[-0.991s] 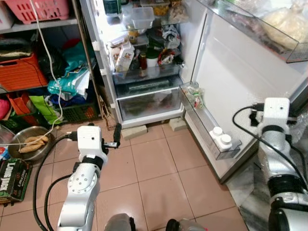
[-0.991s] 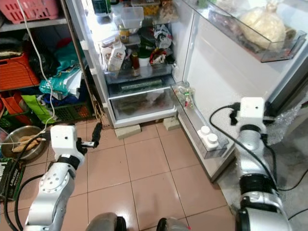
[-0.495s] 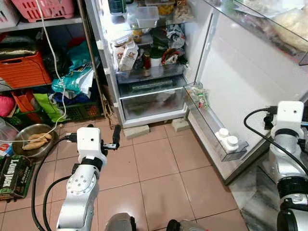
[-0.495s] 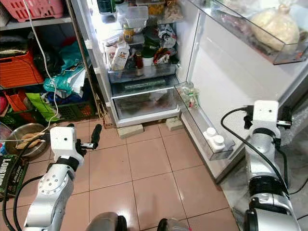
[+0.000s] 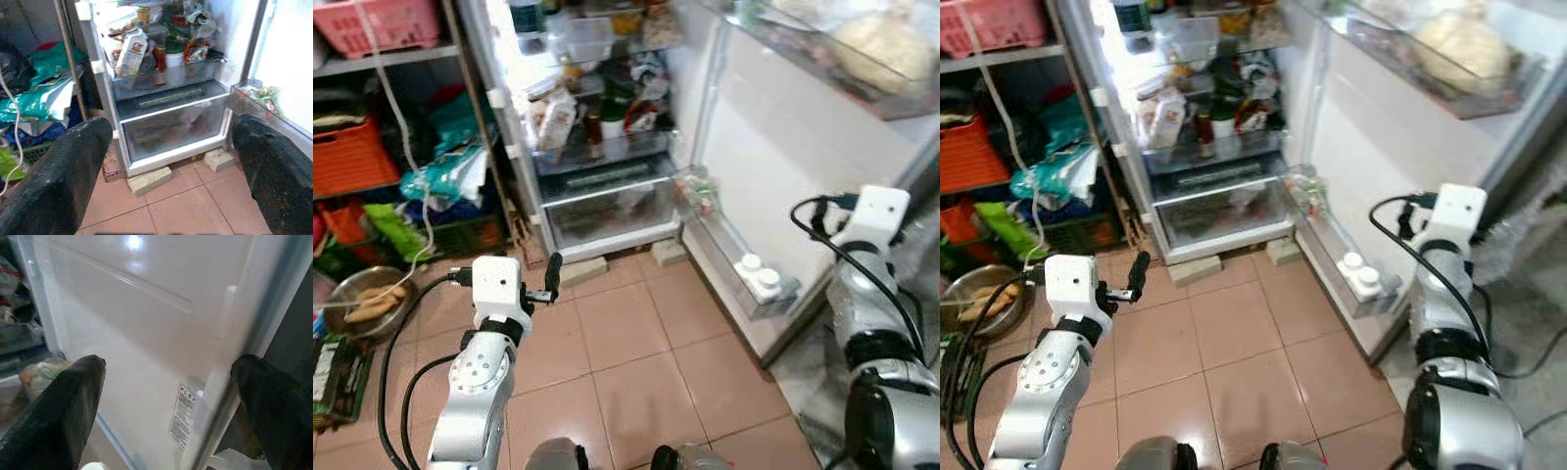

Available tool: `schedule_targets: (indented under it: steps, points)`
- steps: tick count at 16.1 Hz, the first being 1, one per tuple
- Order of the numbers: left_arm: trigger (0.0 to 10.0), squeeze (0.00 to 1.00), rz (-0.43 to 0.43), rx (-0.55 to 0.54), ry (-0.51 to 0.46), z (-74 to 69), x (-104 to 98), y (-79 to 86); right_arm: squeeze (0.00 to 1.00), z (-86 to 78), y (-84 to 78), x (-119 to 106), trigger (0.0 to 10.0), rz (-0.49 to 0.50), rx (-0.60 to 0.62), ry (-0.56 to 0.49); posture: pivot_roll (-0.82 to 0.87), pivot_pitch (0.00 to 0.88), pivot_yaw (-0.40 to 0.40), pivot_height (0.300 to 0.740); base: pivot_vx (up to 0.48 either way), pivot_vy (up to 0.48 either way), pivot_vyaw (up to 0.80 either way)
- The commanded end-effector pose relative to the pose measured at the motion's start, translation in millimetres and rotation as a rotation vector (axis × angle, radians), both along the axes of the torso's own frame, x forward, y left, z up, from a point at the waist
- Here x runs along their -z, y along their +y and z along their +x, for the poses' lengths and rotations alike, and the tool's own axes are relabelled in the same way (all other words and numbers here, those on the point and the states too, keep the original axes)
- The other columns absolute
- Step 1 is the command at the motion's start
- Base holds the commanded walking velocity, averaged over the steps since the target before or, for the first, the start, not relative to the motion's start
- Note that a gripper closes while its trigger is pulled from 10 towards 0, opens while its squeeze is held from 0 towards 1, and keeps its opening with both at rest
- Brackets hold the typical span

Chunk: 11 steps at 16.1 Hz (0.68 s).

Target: Restocking fridge

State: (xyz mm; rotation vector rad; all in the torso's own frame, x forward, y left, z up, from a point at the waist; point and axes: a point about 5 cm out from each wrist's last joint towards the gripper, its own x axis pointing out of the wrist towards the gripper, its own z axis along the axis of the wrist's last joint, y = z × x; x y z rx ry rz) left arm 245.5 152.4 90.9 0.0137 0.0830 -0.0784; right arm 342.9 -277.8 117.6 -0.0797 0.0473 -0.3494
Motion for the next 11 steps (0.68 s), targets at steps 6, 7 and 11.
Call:
schedule_targets:
  steps: [6,7,11]
  points:
    - [10.0,0.00,0.018,0.005,-0.010,4.3,-2,1.5,0.00,-0.5,56.4,2,10.0,0.109,-0.410,-0.056,0.09,0.028,0.033,0.740,0.000,0.000,0.00]
    - [10.0,0.00,0.018,0.011,-0.011,6.2,-3,0.8,0.00,-10.9,75.1,8,10.0,0.171,-0.580,-0.024,0.09,0.026,0.037,0.740,0.000,0.000,0.00]
    - [10.0,0.00,0.015,0.023,-0.014,9.4,-3,-1.1,0.00,-49.8,108.4,17,10.0,0.282,-0.939,0.076,0.07,0.021,0.042,0.740,0.000,0.000,0.00]
